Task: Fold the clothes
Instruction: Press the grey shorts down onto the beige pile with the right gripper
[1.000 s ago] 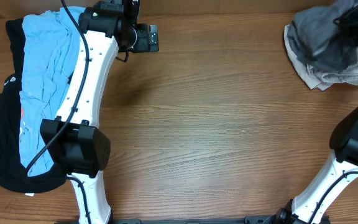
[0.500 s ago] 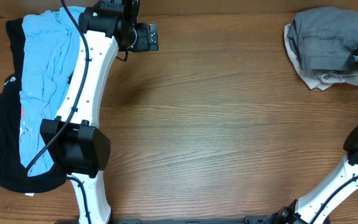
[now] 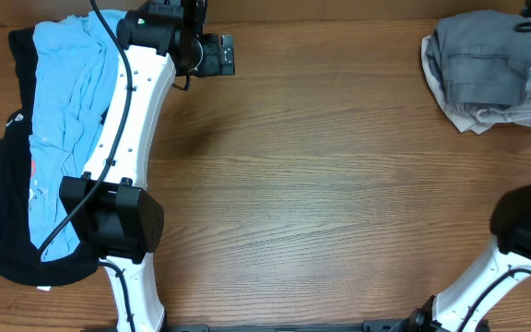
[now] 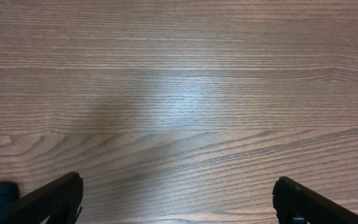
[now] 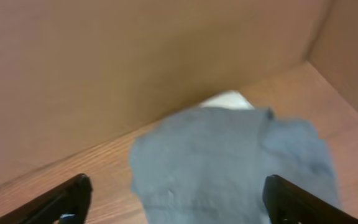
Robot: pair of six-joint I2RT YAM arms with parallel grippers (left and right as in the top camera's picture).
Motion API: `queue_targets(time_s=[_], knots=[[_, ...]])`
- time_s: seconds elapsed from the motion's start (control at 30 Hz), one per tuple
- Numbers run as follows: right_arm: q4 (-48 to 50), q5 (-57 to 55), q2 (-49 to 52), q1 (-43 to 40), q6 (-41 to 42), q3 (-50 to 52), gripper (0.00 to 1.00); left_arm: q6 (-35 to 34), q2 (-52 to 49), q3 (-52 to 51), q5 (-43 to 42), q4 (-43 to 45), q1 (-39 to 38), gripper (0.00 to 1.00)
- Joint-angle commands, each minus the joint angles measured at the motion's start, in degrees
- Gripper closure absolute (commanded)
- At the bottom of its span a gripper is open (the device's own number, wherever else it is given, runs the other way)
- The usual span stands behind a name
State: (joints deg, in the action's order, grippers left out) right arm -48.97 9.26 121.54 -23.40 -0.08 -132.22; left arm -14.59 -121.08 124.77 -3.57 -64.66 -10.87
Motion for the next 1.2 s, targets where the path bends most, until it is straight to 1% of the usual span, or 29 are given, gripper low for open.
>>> queue_targets(time_s=[0.0, 0.07, 0.2, 0.33, 0.43, 0.53, 0.63, 0.73, 0.83, 0.93, 1.0, 1.1, 1.17], knots=[[2.3, -11.0, 5.8, 2.6, -7.5, -0.1, 0.16, 0.9, 0.4, 0.6, 0.9, 0.2, -0.4, 0.00], [3.8, -15.3, 8.4, 2.8, -7.4, -0.1, 0.17, 0.9, 0.4, 0.6, 0.9, 0.2, -0.4, 0.00], [6.3, -16.1, 13.4, 1.9, -7.4, -0.1, 0.16, 0.9, 0.4, 0.6, 1.0, 0.3, -0.4, 0.00], [7.3, -16.1, 19.9, 0.4, -7.2, -0.1, 0.10, 0.9, 0.4, 0.6, 1.3, 0.7, -0.4, 0.00], [6.2, -16.1, 25.4, -0.2, -4.7, -0.1, 0.04, 0.9, 0.4, 0.6, 1.3, 0.9, -0.4, 0.00], [4.3, -15.6, 29.9, -0.5, -1.9, -0.1, 0.00, 0.9, 0.4, 0.6, 1.3, 1.5, -0.4, 0.00], [4.3, -15.6, 29.6, -0.5, -1.2, -0.4, 0.00, 0.9, 0.4, 0.6, 1.3, 1.8, -0.4, 0.00], [3.1, -15.4, 27.7, -0.4, -0.7, -3.5, 0.00, 0.9, 0.4, 0.6, 1.3, 1.8, -0.4, 0.00], [1.3, -10.9, 24.0, -0.3, -0.7, -7.6, 0.00, 0.9, 0.4, 0.6, 1.3, 1.8, -0.4, 0.00], [0.2, -5.6, 19.8, 0.0, -0.7, -9.3, 0.00, 0.9, 0.4, 0.6, 1.2, 1.8, -0.4, 0.00], [0.4, -4.0, 17.5, 0.8, -0.7, -9.3, 0.00, 0.9, 0.4, 0.6, 1.2, 1.8, -0.4, 0.00], [1.3, -4.1, 17.3, 2.4, -1.8, -9.2, 0.00, 0.9, 0.4, 0.6, 1.2, 1.8, -0.4, 0.00], [3.1, -4.2, 18.9, 3.3, -1.9, -9.2, 0.00, 0.9, 0.4, 0.6, 1.2, 1.8, -0.4, 0.00]])
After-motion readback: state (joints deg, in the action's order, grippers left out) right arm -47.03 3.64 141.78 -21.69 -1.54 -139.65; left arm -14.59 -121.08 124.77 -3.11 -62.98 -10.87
